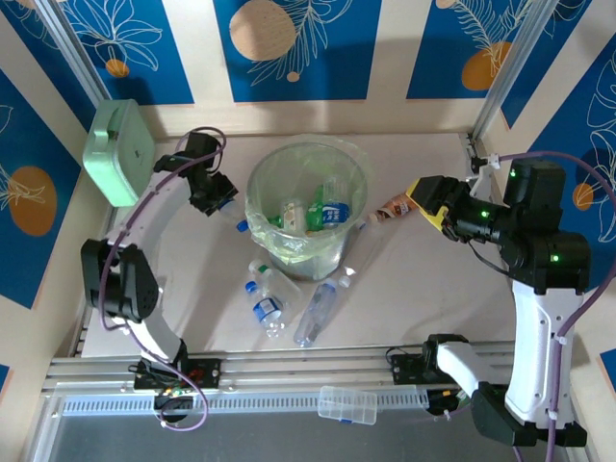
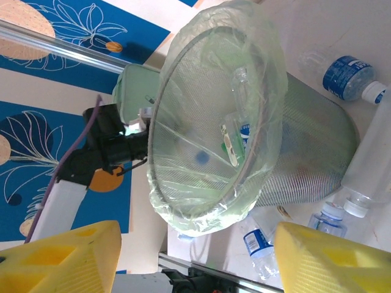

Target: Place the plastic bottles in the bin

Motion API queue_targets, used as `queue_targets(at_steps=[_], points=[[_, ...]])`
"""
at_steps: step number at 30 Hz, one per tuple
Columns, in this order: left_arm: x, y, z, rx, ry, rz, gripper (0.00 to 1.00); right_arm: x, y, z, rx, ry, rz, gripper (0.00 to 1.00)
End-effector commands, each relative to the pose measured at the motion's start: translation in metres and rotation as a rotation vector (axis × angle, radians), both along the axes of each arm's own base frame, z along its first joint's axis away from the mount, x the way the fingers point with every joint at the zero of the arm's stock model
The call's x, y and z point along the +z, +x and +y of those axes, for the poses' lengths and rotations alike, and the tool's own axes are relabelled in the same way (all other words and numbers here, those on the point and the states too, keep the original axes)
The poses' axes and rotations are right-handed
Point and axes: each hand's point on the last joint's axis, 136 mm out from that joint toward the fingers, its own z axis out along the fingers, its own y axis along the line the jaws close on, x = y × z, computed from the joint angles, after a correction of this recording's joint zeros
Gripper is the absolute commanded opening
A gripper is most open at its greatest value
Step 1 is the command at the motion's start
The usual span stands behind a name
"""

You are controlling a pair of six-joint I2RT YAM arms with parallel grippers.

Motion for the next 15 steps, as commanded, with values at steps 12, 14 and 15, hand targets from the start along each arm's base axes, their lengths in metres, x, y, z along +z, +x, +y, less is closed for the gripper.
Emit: queue_targets(at_steps=[12, 14, 15], points=[[0.142, -0.064, 0.005, -0.015, -0.059, -0.277, 0.43, 0.032, -0.001, 0.011, 0.007, 0.028, -0.106, 0.67], [0.166, -0.070, 0.005, -0.032, -0.075, -0.340, 0.43, 0.035, 0.002, 0.014, 0.011, 0.023, -0.122, 0.67], [0.178, -0.071, 0.003, -0.048, -0.091, -0.376, 0.43, 0.037, 0.004, 0.015, 0.013, 0.019, -0.130, 0.67]])
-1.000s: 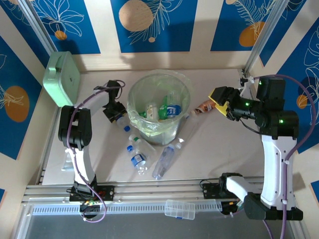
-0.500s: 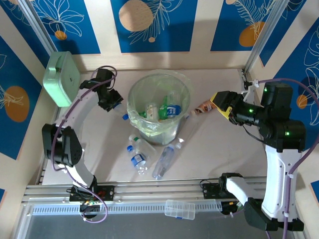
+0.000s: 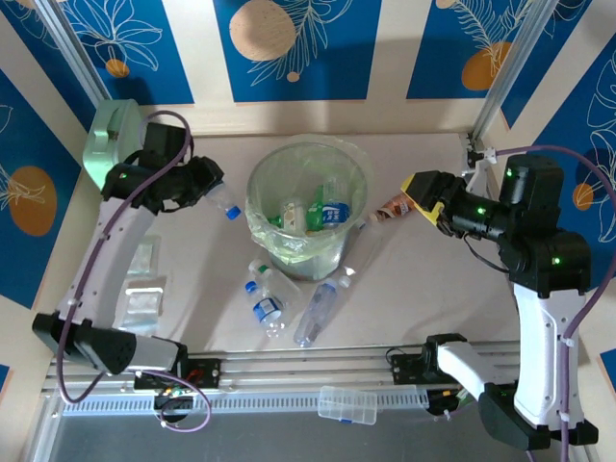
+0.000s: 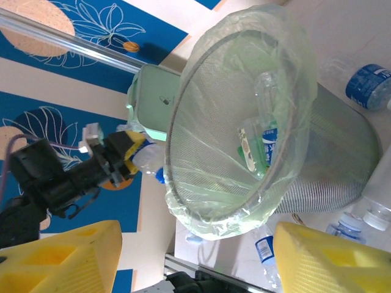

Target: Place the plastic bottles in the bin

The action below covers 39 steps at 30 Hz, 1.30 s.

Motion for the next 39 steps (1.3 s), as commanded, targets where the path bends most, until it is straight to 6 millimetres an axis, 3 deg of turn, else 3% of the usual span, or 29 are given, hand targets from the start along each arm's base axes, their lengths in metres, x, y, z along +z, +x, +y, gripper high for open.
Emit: queue_targets(at_steps=[1, 10, 16, 21, 29, 35, 39], points=[[0.046, -0.018, -0.005, -0.067, -0.018, -0.116, 0.43, 0.019, 0.006, 0.003, -0.008, 0.000, -0.076, 0.67], [0.121, -0.030, -0.062, -0.344, -0.020, -0.295, 0.41, 0.031, 0.029, 0.029, 0.051, -0.022, -0.140, 0.67], [0.140, -0.031, -0.109, -0.490, 0.029, -0.316, 0.41, 0.033, 0.034, 0.033, 0.062, -0.047, -0.161, 0.67], [0.137, -0.021, -0.135, -0.525, -0.015, -0.312, 0.41, 0.026, 0.033, 0.031, 0.057, -0.054, -0.149, 0.67], [0.125, -0.017, -0.171, -0.610, -0.011, -0.294, 0.41, 0.018, 0.022, 0.012, 0.003, -0.098, -0.131, 0.68], [0.096, -0.007, -0.189, -0.655, 0.030, -0.233, 0.42, 0.009, 0.006, 0.000, -0.029, -0.092, -0.113, 0.68], [0.061, -0.002, -0.199, -0.680, 0.104, -0.151, 0.44, 0.004, -0.003, -0.006, -0.044, -0.099, -0.101, 0.68]])
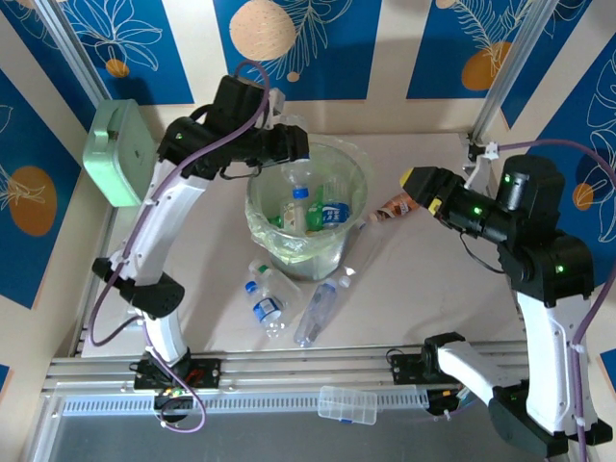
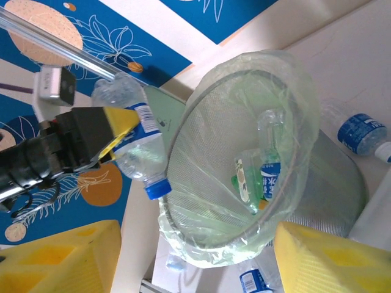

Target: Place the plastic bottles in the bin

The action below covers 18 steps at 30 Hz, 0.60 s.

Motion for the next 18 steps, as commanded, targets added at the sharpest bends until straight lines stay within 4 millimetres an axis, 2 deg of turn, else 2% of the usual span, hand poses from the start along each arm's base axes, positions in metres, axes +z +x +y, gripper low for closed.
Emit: queue_targets(at_steps=[1, 7, 13, 18], points=[[-0.034, -0.001, -0.008, -0.035, 0.121, 0.041, 0.45, -0.010, -0.009, -0.004, 0.001, -0.021, 0.026, 0.68], [-0.085, 0.007, -0.001, 0.019, 0.284, 0.109, 0.52, -0.016, -0.014, -0.007, 0.000, -0.026, 0.041, 0.68], [-0.110, 0.010, 0.003, 0.068, 0.322, 0.161, 0.59, -0.023, -0.014, -0.006, 0.000, -0.022, 0.066, 0.68], [-0.122, 0.005, 0.010, 0.092, 0.332, 0.183, 0.72, -0.023, -0.012, -0.007, 0.001, -0.030, 0.063, 0.68]])
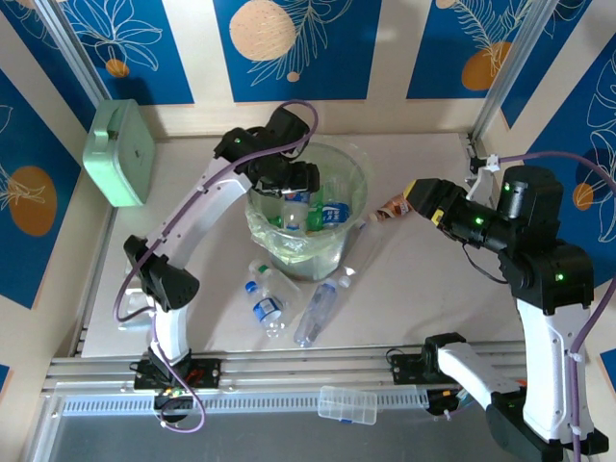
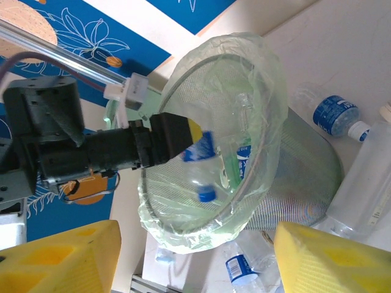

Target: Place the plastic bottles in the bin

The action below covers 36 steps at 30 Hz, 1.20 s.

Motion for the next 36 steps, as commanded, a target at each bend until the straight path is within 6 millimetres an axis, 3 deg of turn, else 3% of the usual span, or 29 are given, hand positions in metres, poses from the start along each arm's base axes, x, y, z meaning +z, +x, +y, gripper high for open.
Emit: queue_targets(at_steps=[1, 6, 12, 16, 20, 23, 27, 33, 36], points=[[0.011, -0.004, 0.006, 0.021, -0.014, -0.034, 0.75, -0.002, -0.004, 0.002, 0.026, -0.007, 0.002, 0.68], [0.037, -0.003, -0.003, -0.006, -0.097, -0.093, 0.81, -0.001, -0.001, 0.002, 0.025, -0.009, -0.002, 0.68], [0.091, -0.008, -0.010, -0.088, -0.209, -0.226, 0.80, 0.001, 0.001, 0.001, 0.030, -0.020, -0.005, 0.68], [0.131, -0.019, -0.008, -0.163, -0.275, -0.342, 0.80, -0.007, 0.003, 0.000, 0.021, -0.010, 0.021, 0.68], [0.158, -0.029, 0.004, -0.176, -0.308, -0.439, 0.80, -0.028, 0.008, -0.001, 0.008, 0.024, 0.099, 0.68], [0.174, -0.039, 0.026, -0.124, -0.315, -0.516, 0.81, -0.052, 0.014, -0.008, -0.032, 0.043, 0.190, 0.68], [0.178, -0.048, 0.071, 0.005, -0.247, -0.606, 0.86, -0.084, 0.030, -0.016, -0.089, 0.062, 0.293, 0.68], [0.156, -0.065, 0.150, 0.248, -0.066, -0.652, 0.89, -0.143, 0.076, -0.036, -0.226, 0.050, 0.460, 0.69], [0.138, -0.077, 0.170, 0.285, -0.012, -0.622, 0.90, -0.169, 0.101, -0.053, -0.337, 0.008, 0.520, 0.73]])
